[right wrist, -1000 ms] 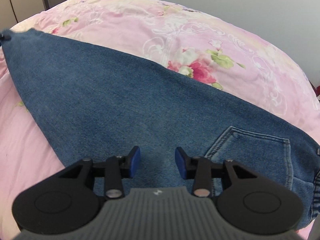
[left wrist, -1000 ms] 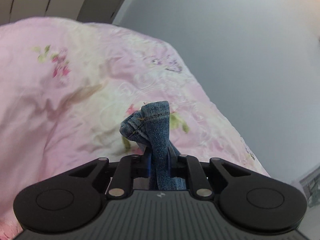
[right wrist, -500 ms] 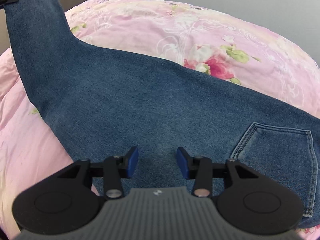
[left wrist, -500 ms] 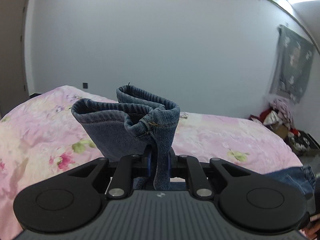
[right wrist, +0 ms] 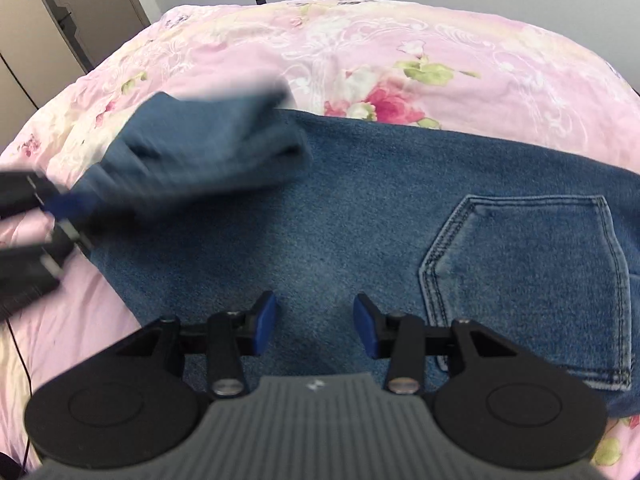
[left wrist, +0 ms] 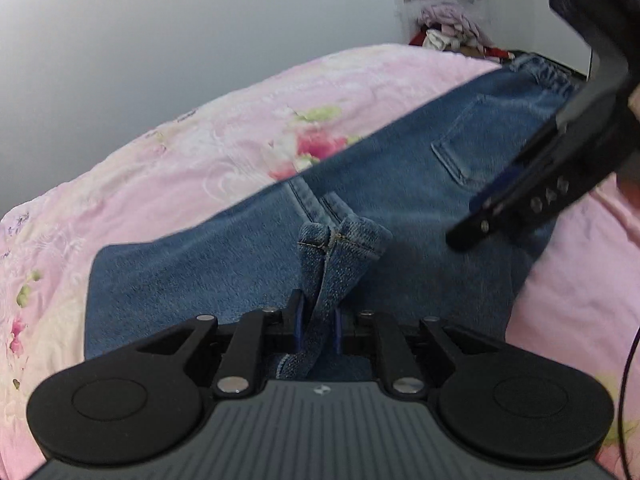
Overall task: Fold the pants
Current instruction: 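Lift the hems with the left tool and fold them toward the waistband, then release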
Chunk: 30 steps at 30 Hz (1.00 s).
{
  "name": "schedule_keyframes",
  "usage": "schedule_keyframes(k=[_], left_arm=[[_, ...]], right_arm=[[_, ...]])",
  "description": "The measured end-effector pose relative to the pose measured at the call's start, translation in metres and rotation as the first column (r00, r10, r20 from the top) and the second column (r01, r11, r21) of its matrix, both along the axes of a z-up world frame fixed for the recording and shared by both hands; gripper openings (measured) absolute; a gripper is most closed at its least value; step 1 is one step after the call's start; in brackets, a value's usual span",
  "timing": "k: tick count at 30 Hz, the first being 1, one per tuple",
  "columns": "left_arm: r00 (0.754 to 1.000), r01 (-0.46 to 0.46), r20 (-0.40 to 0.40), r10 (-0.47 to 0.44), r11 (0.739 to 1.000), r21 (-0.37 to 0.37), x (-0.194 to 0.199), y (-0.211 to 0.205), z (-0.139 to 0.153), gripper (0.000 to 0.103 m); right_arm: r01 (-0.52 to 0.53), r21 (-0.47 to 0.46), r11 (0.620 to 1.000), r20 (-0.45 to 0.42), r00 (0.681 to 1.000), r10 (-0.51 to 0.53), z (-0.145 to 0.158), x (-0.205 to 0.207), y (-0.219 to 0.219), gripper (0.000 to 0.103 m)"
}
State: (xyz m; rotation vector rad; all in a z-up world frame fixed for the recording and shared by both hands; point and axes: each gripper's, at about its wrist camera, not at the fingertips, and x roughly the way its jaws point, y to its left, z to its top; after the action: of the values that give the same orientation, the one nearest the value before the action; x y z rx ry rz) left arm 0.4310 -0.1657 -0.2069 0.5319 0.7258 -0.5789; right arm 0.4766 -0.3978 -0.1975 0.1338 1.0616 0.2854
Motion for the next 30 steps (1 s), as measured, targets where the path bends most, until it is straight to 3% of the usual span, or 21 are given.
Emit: schedule_keyframes(k=[3, 5, 7, 9, 11, 14, 18, 21, 25, 30], left_arm=[[0.999, 0.04, 0.02, -0.042, 0.996, 0.076, -0.014, -0.004, -0.018, 0.018], [0.999, 0.047, 0.02, -0.049, 0.995, 0.084, -0.014, -0.003, -0.016, 0.02], [0.999, 0.045, -0.03, -0.043, 0.998, 0.054, -0.007, 0.001, -0.01, 0.028], [0.995, 0.048, -0.093, -0.047, 0.999, 0.007, 0.001, 0.005, -0.004, 0.052], [0.986, 0.07, -0.15, -0.078, 0.996, -0.054, 0.002, 0.011, 0.006, 0.061], [0.972, 0.083, -0.21, -0.109, 0.988, -0.129, -0.001, 0.027, 0.021, 0.062], [0.974, 0.016, -0.219, -0.051, 0.987, -0.16, 0.003, 0.06, 0.035, 0.062], [0.982, -0.04, -0.187, 0.018, 0.992, -0.116, 0.011, 0.083, 0.041, 0.062], [0.978, -0.135, -0.167, 0.126, 0.99, -0.042, 0.029, 0.111, 0.043, 0.062], [0.976, -0.159, -0.123, 0.177, 0.977, 0.142, 0.043, 0.129, 0.029, 0.062]], right_arm=[[0.01, 0.042, 0.999, -0.018, 1.0, -0.01, -0.001, -0.001, -0.006, 0.04], [0.024, 0.067, 0.997, -0.03, 0.999, -0.022, 0.0, 0.001, -0.007, 0.04], [0.036, 0.097, 0.995, -0.031, 0.999, -0.033, 0.001, 0.003, -0.008, 0.04], [0.049, 0.131, 0.99, -0.027, 0.999, -0.045, 0.006, 0.002, -0.006, 0.04], [0.049, 0.166, 0.985, -0.02, 0.999, -0.046, 0.011, 0.004, -0.001, 0.04], [0.052, 0.214, 0.975, -0.015, 0.999, -0.05, 0.018, 0.005, 0.006, 0.04], [0.065, 0.31, 0.949, -0.032, 0.998, -0.057, 0.02, 0.012, 0.013, 0.04], [0.079, 0.359, 0.93, -0.058, 0.996, -0.062, 0.019, 0.02, 0.021, 0.039], [0.105, 0.349, 0.931, -0.102, 0.992, -0.074, 0.014, 0.028, 0.035, 0.033], [0.167, 0.375, 0.912, -0.182, 0.978, -0.105, -0.004, 0.035, 0.036, 0.033]])
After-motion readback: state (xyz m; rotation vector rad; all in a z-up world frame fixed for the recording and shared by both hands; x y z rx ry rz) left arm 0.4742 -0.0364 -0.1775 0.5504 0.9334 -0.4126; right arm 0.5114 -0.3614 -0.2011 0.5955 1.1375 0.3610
